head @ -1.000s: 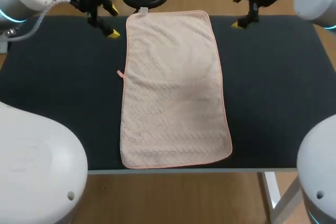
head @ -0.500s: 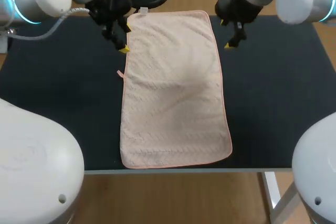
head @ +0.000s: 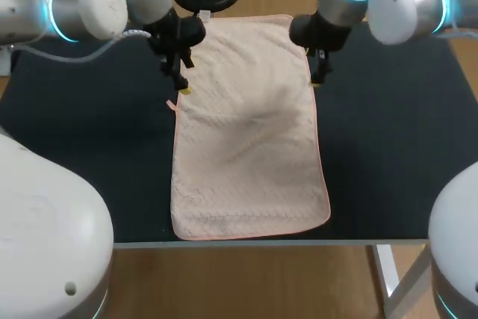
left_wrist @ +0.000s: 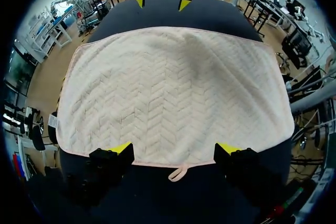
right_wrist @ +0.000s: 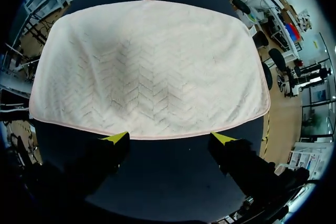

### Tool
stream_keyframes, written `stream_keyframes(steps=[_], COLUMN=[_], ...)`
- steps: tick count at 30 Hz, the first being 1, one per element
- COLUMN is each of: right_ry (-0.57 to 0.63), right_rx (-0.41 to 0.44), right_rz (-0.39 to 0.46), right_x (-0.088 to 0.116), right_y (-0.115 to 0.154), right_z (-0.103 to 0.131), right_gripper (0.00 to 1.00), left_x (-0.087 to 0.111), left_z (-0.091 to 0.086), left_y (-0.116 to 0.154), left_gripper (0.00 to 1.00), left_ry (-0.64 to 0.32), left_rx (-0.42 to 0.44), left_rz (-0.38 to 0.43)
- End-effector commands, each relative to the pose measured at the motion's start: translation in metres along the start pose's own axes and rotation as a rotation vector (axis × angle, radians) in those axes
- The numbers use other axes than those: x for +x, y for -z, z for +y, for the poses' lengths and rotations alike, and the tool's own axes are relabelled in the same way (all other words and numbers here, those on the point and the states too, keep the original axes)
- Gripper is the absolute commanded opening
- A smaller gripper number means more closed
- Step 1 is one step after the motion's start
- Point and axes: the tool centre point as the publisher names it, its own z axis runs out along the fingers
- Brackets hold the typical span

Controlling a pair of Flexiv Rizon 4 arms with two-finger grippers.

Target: Fold the towel

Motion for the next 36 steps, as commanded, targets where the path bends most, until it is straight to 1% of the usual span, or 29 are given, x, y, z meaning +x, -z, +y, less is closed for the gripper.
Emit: stream_keyframes(steps=[1,7,14,19,21,22,35,36], right_ry=[-0.002,-0.002,0.000,0.002,0.024,0.034,0.034,0.034], right_rx=[0.011,0.027,0.041,0.046,0.043,0.027,0.027,0.027], right_rz=[0.012,0.033,0.026,0.029,0.023,0.024,0.024,0.024], right_x=[-0.003,0.002,0.000,-0.001,-0.002,-0.002,-0.002,-0.002], right_y=[-0.017,-0.033,-0.039,-0.041,-0.037,-0.034,-0.034,-0.034], right_z=[0.004,0.005,0.002,0.001,0.001,0.001,0.001,0.001], right_gripper=[1.00,1.00,1.00,1.00,1.00,1.00,1.00,1.00], left_x=[-0.009,-0.012,-0.016,-0.017,-0.016,-0.016,-0.016,-0.016], left_z=[0.002,0.009,0.013,0.015,0.014,0.014,0.014,0.014], left_y=[-0.014,-0.028,-0.038,-0.042,-0.042,-0.042,-0.042,-0.042], left_gripper=[1.00,1.00,1.00,1.00,1.00,1.00,1.00,1.00], left_ry=[0.011,0.009,0.004,0.005,0.014,0.014,0.014,0.009], left_rx=[-0.008,-0.024,-0.043,-0.046,-0.021,-0.021,-0.021,-0.039], left_rz=[0.014,0.028,0.042,0.061,0.071,0.071,0.071,0.076])
